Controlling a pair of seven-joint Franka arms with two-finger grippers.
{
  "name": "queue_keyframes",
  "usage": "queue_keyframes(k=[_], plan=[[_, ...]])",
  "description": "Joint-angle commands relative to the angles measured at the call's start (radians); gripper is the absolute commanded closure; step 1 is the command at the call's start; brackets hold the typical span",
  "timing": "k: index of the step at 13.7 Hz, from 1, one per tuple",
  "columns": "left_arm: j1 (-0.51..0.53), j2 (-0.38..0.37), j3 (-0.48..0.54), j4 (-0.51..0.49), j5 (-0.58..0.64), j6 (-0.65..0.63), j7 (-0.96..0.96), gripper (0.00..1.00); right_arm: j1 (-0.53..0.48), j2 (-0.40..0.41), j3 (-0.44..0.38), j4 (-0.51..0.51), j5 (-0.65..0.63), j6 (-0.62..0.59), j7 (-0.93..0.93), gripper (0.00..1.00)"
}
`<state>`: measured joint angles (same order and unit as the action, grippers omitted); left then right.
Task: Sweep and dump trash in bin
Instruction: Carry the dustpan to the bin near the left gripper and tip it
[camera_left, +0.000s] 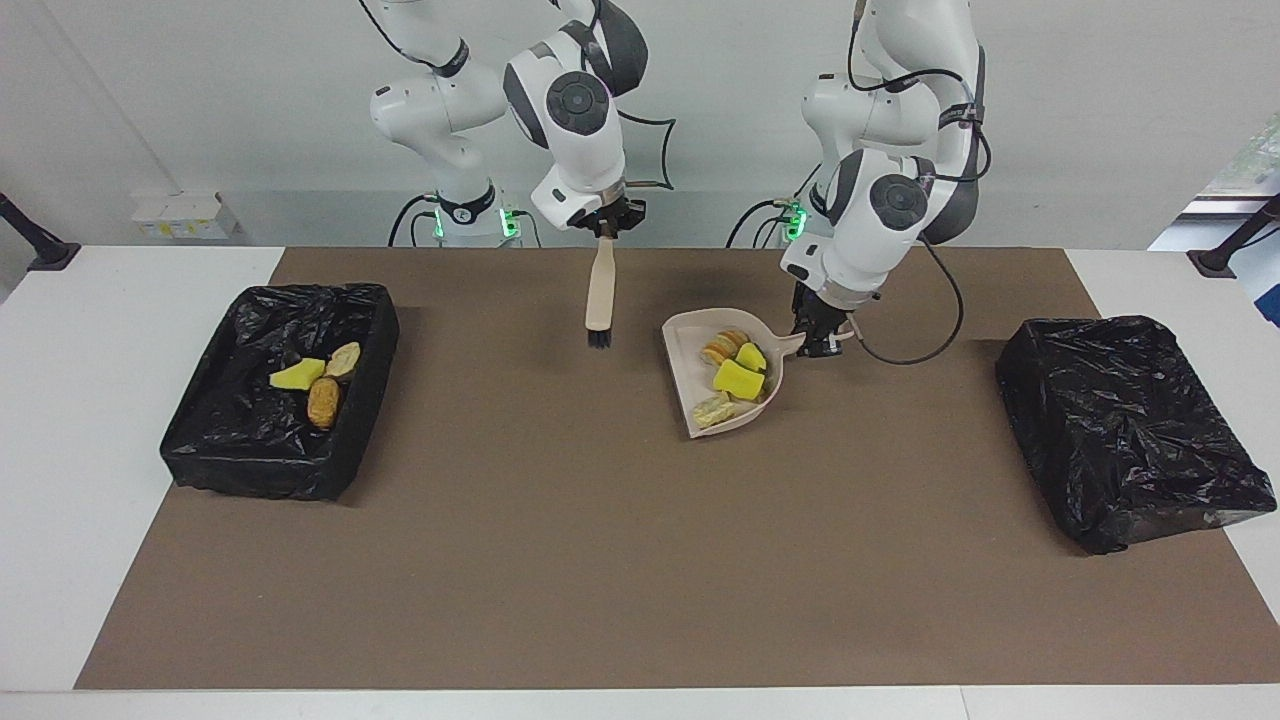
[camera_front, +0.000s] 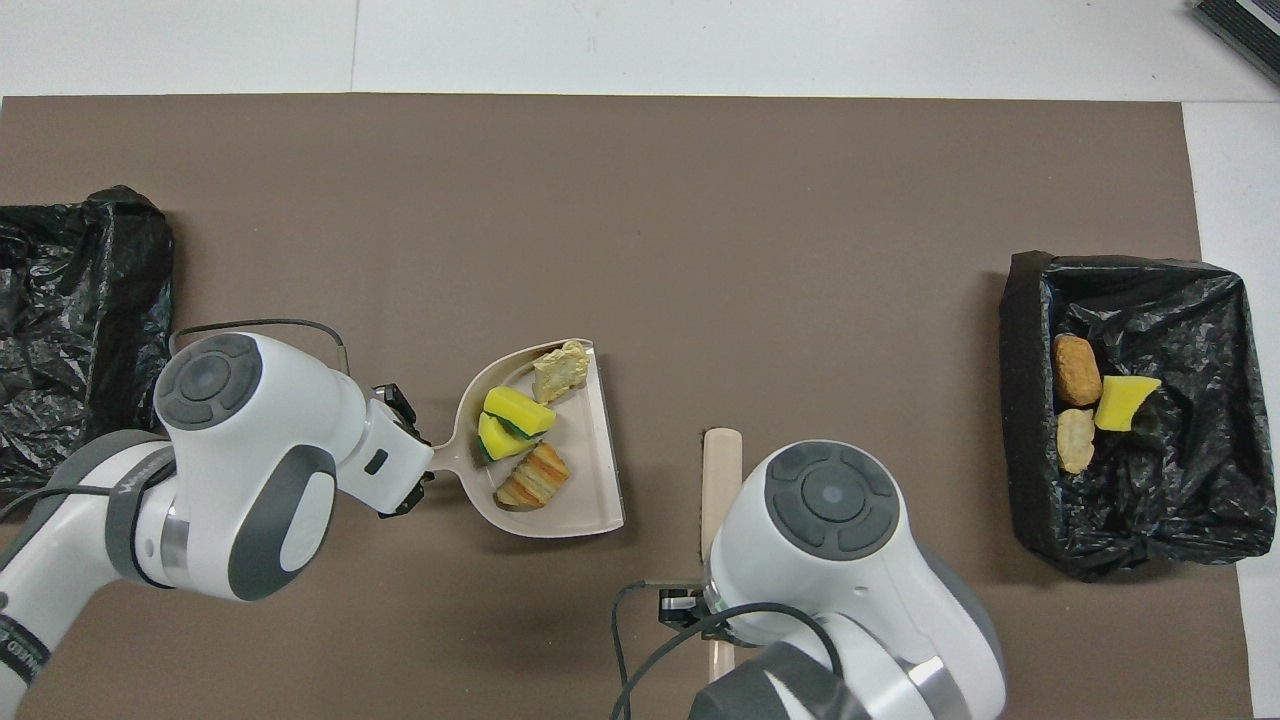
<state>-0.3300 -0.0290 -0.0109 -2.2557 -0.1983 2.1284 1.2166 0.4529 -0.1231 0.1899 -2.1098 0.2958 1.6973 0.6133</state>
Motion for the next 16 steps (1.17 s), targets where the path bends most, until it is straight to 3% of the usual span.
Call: queue_keyframes(k=[1, 4, 6, 9, 14, 16], plan=[[0.083, -0.009, -0.004, 0.022, -0.047, -0.001, 0.141, 1.0, 0.088, 0.031, 0.006, -0.024, -0.014, 0.082, 0.017, 1.0], [0.218, 0.004, -0.003, 0.134, -0.047, -0.096, 0.295, 1.0, 0.188, 0.089, 0.006, -0.021, -0.01, 0.148, 0.077, 1.0], [0.329, 0.049, -0.003, 0.243, -0.041, -0.186, 0.397, 1.0, 0.265, 0.169, 0.005, -0.006, -0.01, 0.218, 0.158, 1.0], [0.458, 0.119, -0.001, 0.373, -0.023, -0.208, 0.549, 1.0, 0.322, 0.232, 0.006, -0.004, -0.01, 0.306, 0.181, 1.0], [0.656, 0.274, -0.001, 0.683, 0.078, -0.372, 0.647, 1.0, 0.334, 0.246, 0.006, -0.012, 0.005, 0.372, 0.184, 1.0], [0.718, 0.308, -0.001, 0.754, 0.115, -0.393, 0.702, 1.0, 0.334, 0.261, 0.006, -0.015, 0.005, 0.389, 0.184, 1.0]])
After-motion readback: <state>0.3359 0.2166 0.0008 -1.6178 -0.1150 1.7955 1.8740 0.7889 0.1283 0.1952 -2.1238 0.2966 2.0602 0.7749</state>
